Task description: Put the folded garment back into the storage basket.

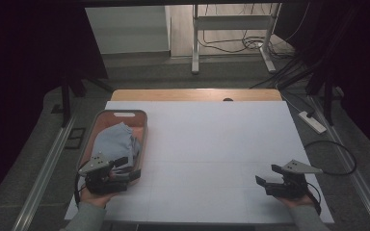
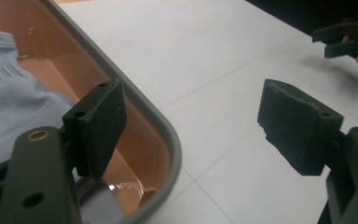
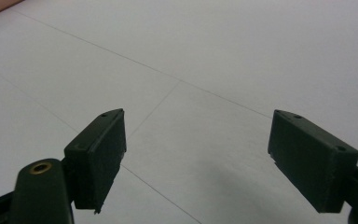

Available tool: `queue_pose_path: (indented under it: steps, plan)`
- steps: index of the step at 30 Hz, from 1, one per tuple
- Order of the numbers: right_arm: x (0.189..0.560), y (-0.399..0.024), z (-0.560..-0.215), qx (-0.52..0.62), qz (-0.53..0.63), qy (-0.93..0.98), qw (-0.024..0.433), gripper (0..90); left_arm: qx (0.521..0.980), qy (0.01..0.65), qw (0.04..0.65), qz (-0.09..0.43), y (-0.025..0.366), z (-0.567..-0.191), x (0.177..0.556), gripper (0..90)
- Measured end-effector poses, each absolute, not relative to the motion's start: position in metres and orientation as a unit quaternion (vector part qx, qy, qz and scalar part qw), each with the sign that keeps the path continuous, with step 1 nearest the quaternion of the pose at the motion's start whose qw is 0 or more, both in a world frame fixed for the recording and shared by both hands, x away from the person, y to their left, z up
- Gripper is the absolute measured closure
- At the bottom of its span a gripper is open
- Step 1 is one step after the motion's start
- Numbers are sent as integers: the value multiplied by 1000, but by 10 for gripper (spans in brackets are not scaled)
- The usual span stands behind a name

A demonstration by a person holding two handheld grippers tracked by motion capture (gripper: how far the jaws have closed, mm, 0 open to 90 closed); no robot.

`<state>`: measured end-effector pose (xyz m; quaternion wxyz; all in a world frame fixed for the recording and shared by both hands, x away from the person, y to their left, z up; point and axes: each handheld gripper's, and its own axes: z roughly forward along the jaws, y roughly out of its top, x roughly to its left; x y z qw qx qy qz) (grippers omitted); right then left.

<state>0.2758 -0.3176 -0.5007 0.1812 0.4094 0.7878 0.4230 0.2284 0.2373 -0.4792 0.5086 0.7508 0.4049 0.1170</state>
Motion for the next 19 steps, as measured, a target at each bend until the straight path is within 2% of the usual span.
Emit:
queue_pose_path:
  steps: [19]
  plan:
    - [273, -323, -499, 398, 441, 783, 186, 196, 764, 391, 501, 111, 231, -487, 230, 230]
